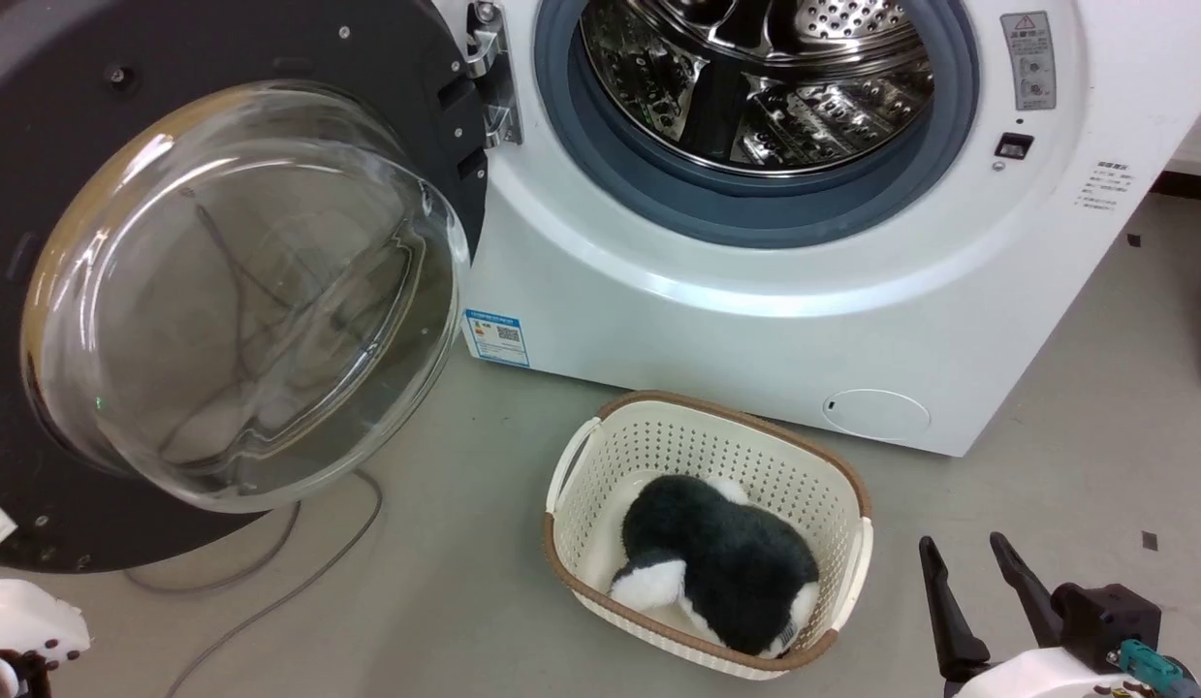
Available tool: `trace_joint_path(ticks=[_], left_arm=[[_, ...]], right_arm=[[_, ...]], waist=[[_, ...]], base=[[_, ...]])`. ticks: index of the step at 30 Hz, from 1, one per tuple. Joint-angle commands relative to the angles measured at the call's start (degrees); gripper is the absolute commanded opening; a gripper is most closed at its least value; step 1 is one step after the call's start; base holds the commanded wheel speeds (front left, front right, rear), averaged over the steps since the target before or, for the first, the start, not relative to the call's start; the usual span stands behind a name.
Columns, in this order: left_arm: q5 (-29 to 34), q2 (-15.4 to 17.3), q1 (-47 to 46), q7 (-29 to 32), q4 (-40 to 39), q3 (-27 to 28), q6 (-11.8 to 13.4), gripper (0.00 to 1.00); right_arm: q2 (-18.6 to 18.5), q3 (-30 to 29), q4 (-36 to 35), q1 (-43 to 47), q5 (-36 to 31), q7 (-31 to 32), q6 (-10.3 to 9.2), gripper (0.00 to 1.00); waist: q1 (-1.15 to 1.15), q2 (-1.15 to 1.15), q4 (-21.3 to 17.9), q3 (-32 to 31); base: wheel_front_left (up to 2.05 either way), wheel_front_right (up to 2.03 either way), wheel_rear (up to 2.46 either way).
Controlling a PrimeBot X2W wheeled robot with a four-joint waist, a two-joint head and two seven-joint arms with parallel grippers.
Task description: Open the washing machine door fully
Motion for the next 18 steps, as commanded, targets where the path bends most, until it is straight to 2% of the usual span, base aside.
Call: trace_joint_path(ticks=[1,7,13,14,15,16,17,18], left_arm=[[0.08,0.00,-0.78,-0.41,0.47,-0.01,-0.17,0.00],[0.94,-1.50,0.53,-2.25,1.28,-0.46,-0.52,0.00],[3.13,-5.00,6.40,-2.94,-5.61,-2.21,0.59,0.00],[3.67,-5.78,7.80,-2.98,-7.23,-2.78,1.00,0.13],[4.20,-6.51,9.23,-3.00,-8.85,-3.41,1.40,0.41],[4.64,-7.34,10.69,-2.88,-10.49,-4.25,1.68,0.95],[4.89,-8.19,12.01,-2.83,-12.13,-4.87,2.08,1.00],[5.33,-8.87,13.26,-2.68,-13.73,-5.66,2.44,1.00]], right_arm=[[0.17,-0.02,0.00,-0.64,-0.41,-0.37,0.03,1.00],[0.17,0.25,0.55,-0.37,-0.26,-0.90,0.03,1.00],[0.17,0.86,0.95,0.24,-0.33,-1.46,0.03,1.00],[0.17,0.94,0.94,0.37,-0.36,-1.53,0.03,1.00],[0.17,1.06,0.93,0.51,-0.35,-1.54,0.03,1.00],[0.17,1.15,0.89,0.64,-0.35,-1.57,0.03,1.00],[0.17,1.24,0.82,0.77,-0.34,-1.59,0.03,1.00],[0.17,1.28,0.71,0.91,-0.38,-1.63,0.03,1.00]], waist=[[0.00,0.00,-0.13,-0.09],[0.00,0.00,-0.81,-0.97],[0.00,0.00,-1.73,-2.82],[0.00,0.00,-1.90,-3.19],[0.00,0.00,-2.11,-3.53],[0.00,0.00,-2.31,-3.89],[0.00,0.00,-2.52,-4.20],[0.00,0.00,-2.69,-4.50]], base=[[0.00,0.00,0.00],[0.00,0.00,0.00],[0.00,0.00,0.00],[0.00,0.00,0.00],[0.00,0.00,0.00],[0.00,0.00,0.00],[0.00,0.00,0.00],[0.00,0.00,0.00]])
